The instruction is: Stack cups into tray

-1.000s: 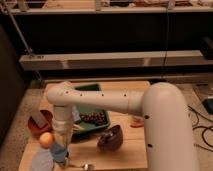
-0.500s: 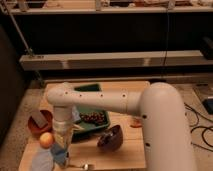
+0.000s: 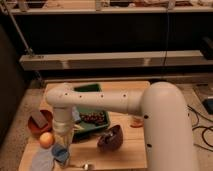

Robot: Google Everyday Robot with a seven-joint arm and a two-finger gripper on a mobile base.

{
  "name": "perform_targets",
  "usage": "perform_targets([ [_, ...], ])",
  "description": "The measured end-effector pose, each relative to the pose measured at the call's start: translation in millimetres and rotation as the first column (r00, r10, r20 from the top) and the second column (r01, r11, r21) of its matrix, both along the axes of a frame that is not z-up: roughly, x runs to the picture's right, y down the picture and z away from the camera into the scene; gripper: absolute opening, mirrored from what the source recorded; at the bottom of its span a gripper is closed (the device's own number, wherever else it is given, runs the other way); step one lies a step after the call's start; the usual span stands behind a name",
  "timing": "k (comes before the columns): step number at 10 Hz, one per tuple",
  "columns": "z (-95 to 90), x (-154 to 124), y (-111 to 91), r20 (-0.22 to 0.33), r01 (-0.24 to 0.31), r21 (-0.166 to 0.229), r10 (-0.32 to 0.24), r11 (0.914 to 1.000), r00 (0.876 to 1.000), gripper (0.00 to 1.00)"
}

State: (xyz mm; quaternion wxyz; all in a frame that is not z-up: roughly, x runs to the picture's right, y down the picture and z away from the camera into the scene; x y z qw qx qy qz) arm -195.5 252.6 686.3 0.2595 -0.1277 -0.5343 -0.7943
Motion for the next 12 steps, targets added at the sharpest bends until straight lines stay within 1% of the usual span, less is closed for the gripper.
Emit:
perform_targets([
  [3, -0.4, 2.5, -4.6, 0.000, -0.051, 0.017, 0.051, 0.9986, 0.999, 0.80],
  [9, -0.9, 1.0, -3.5, 0.003, -0.048, 0.017, 0.048, 0.9987, 0.999, 0.80],
  [10, -1.1, 0.6, -2.6, 0.003, -0.045, 0.027, 0.045, 0.9986, 0.999, 0.80],
  [11, -3.0, -4.1, 1.3, 0.001, -0.037, 0.049, 0.037, 0.9981, 0.999, 0.80],
  [12, -4.7, -9.6, 6.6, 0.005, -0.030, 0.057, 0.030, 0.9979, 1.000, 0.80],
])
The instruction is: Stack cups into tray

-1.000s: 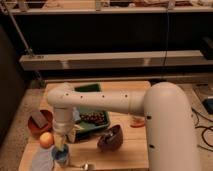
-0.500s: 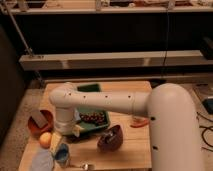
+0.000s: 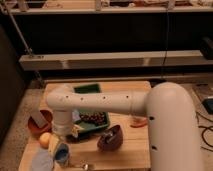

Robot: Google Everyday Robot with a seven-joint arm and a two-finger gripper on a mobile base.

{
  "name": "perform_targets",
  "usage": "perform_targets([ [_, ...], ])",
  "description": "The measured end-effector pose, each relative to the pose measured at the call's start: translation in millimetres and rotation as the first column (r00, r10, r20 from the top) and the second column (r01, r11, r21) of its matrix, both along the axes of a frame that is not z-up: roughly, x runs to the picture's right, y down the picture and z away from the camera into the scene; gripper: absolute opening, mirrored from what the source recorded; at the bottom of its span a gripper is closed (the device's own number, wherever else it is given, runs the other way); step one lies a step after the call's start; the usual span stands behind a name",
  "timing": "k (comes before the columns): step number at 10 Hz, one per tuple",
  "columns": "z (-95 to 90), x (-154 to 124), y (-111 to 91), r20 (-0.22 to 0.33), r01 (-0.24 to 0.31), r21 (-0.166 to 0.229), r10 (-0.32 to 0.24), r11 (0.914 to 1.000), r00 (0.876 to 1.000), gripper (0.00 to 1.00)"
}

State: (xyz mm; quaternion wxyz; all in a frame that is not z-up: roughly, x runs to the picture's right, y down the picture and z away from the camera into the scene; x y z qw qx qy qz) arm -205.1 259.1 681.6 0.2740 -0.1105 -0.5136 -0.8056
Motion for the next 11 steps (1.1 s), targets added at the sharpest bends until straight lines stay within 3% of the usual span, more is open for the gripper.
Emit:
perform_targets([
  [11, 0.6, -4.0, 4.3, 0.002, 0.006, 0.013, -0.006, 0.9999, 1.000, 0.80],
])
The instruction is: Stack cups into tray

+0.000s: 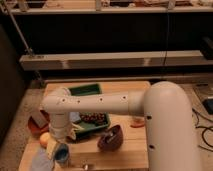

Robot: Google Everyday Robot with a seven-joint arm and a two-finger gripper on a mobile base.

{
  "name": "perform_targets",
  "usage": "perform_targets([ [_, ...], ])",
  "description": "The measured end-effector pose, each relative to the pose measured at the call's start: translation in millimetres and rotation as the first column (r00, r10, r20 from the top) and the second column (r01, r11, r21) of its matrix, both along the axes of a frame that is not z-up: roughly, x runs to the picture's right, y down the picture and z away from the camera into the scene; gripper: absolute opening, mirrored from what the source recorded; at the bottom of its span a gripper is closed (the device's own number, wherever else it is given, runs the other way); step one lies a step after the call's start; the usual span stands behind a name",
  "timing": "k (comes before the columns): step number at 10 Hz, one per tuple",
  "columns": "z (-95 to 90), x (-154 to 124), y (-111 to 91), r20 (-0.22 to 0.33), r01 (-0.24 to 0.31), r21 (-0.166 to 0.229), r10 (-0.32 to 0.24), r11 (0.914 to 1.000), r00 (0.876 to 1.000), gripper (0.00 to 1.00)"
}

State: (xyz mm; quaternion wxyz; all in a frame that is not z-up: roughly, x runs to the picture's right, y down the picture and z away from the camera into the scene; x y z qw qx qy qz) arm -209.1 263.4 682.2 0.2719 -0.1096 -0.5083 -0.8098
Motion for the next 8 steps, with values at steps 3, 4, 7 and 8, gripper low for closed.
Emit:
perform_targets([
  [3, 8.0, 19.9, -11.6, -0.022, -0.032, -0.004, 0.032, 0.9995, 0.999, 0.80],
  [4, 8.4, 22.3, -12.0, -0.022, -0.030, -0.006, 0.030, 0.9995, 0.999, 0.80],
  [7, 8.6, 22.5, -12.4, -0.022, -0.033, -0.005, 0.032, 0.9995, 0.999, 0.80],
  [8, 8.3, 21.3, -11.8, -0.020, -0.031, -0.005, 0.030, 0.9995, 0.999, 0.80],
])
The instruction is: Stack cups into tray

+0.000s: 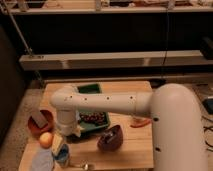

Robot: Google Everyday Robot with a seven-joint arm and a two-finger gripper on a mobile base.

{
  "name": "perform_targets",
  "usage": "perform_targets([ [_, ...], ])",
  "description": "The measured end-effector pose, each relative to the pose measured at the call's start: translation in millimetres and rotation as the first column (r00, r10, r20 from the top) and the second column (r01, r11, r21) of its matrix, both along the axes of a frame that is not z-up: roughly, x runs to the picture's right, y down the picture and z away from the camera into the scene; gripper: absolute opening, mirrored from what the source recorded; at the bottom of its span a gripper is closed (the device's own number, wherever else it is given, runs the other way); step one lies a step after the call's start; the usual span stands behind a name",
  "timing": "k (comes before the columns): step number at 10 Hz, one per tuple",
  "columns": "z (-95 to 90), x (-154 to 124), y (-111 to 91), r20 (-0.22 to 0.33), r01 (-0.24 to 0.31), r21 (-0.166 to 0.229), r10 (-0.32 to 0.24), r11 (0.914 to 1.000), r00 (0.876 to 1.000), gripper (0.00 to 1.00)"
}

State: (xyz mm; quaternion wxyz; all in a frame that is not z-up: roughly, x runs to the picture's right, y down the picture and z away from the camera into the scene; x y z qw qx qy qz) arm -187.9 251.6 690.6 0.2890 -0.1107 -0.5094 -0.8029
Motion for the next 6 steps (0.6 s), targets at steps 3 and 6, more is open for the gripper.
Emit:
perform_targets([
  [3, 6.3, 1.6, 4.5, -0.020, 0.006, 0.002, -0.006, 1.0000, 1.000, 0.80],
  [6, 12.3, 4.8, 8.4, -0.004, -0.023, -0.015, 0.023, 0.9996, 1.000, 0.80],
])
